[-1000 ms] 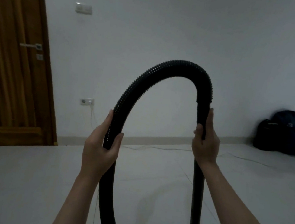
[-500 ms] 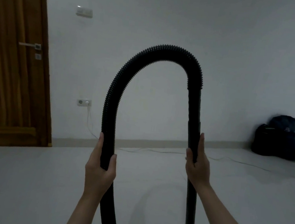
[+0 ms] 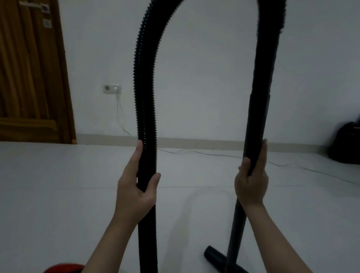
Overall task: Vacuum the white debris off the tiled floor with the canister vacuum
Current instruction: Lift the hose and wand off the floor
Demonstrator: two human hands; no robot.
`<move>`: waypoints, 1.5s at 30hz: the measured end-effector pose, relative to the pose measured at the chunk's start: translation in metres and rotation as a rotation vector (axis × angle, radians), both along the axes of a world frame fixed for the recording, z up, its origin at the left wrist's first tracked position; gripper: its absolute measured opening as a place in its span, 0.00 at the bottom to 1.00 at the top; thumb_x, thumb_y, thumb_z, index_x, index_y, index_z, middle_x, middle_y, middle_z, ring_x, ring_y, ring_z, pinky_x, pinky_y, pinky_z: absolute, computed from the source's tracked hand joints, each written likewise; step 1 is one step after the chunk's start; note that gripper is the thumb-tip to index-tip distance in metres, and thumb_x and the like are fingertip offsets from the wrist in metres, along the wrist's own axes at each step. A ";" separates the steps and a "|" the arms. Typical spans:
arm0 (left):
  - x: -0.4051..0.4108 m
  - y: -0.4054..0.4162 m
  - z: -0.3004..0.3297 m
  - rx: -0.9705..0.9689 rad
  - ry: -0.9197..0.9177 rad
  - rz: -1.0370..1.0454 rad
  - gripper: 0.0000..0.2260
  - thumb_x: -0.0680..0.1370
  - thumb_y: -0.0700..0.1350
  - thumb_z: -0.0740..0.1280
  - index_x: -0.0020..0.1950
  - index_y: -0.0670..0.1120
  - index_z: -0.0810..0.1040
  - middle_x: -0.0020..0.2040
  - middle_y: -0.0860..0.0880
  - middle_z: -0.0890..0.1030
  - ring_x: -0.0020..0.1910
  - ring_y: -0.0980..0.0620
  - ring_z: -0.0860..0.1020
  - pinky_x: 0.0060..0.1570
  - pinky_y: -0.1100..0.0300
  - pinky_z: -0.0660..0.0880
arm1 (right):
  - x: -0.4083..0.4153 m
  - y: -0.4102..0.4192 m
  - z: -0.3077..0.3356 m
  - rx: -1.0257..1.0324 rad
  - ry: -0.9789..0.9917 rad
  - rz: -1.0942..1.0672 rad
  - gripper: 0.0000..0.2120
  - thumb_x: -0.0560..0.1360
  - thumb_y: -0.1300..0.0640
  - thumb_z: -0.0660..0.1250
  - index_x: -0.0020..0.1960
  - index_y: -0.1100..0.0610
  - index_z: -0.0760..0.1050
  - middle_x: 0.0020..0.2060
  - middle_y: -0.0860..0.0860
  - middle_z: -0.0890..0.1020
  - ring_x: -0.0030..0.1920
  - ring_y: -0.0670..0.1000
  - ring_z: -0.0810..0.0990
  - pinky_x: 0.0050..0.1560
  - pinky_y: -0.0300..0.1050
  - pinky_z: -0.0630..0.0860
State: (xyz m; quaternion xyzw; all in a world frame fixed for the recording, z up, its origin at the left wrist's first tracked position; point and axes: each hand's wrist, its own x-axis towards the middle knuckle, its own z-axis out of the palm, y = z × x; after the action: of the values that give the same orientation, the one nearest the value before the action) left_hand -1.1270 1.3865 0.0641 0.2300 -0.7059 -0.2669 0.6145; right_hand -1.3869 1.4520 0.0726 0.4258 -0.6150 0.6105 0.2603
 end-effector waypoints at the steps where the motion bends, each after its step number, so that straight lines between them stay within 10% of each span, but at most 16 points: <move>1: -0.001 0.003 0.001 0.004 0.005 -0.007 0.40 0.76 0.35 0.70 0.76 0.65 0.56 0.74 0.53 0.69 0.68 0.45 0.74 0.60 0.40 0.77 | 0.007 -0.001 0.006 -0.017 -0.009 0.013 0.27 0.81 0.38 0.48 0.77 0.45 0.49 0.38 0.57 0.83 0.27 0.58 0.77 0.27 0.44 0.73; 10: 0.015 0.014 0.007 0.047 0.033 -0.028 0.40 0.76 0.36 0.71 0.76 0.66 0.56 0.72 0.54 0.70 0.67 0.46 0.74 0.59 0.41 0.77 | 0.079 -0.003 0.020 -0.021 -0.057 0.055 0.28 0.81 0.42 0.53 0.77 0.38 0.44 0.31 0.43 0.73 0.23 0.47 0.67 0.24 0.38 0.64; 16: 0.018 0.021 0.012 0.024 0.000 -0.058 0.38 0.75 0.35 0.71 0.79 0.53 0.57 0.68 0.73 0.67 0.66 0.53 0.74 0.61 0.44 0.77 | 0.116 -0.008 0.023 -0.049 -0.067 0.117 0.28 0.80 0.40 0.52 0.74 0.29 0.41 0.33 0.46 0.77 0.28 0.51 0.76 0.28 0.37 0.71; 23: 0.021 0.018 0.009 0.062 -0.001 -0.043 0.41 0.76 0.38 0.72 0.76 0.67 0.54 0.70 0.60 0.71 0.65 0.48 0.75 0.59 0.44 0.77 | 0.124 -0.003 0.006 0.052 -0.009 0.511 0.31 0.82 0.52 0.55 0.77 0.36 0.42 0.35 0.56 0.78 0.32 0.55 0.79 0.34 0.31 0.76; 29: 0.022 0.017 0.008 0.042 -0.075 -0.069 0.39 0.77 0.37 0.70 0.78 0.60 0.52 0.61 0.78 0.67 0.54 0.51 0.79 0.51 0.51 0.81 | 0.114 0.001 -0.055 0.159 0.042 0.520 0.33 0.79 0.46 0.53 0.73 0.25 0.38 0.29 0.49 0.75 0.30 0.51 0.78 0.35 0.27 0.74; 37: 0.038 0.024 -0.036 0.139 -0.133 -0.111 0.39 0.79 0.39 0.66 0.76 0.67 0.45 0.70 0.76 0.61 0.61 0.69 0.73 0.59 0.63 0.75 | 0.136 -0.013 -0.066 0.051 0.035 0.363 0.27 0.82 0.37 0.49 0.78 0.33 0.44 0.40 0.53 0.83 0.26 0.50 0.77 0.30 0.46 0.76; 45: 0.052 0.033 -0.090 0.245 -0.223 -0.140 0.46 0.77 0.38 0.70 0.73 0.74 0.43 0.73 0.54 0.68 0.56 0.58 0.79 0.55 0.62 0.79 | 0.147 -0.008 -0.108 0.182 -0.129 0.352 0.31 0.80 0.45 0.54 0.78 0.36 0.42 0.30 0.43 0.75 0.31 0.50 0.79 0.34 0.56 0.81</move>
State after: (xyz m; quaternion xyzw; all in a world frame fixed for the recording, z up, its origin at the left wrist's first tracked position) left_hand -1.0752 1.4200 -0.0261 0.2816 -0.7463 -0.3657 0.4796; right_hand -1.2394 1.4436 -0.0355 0.5087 -0.5991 0.6143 0.0702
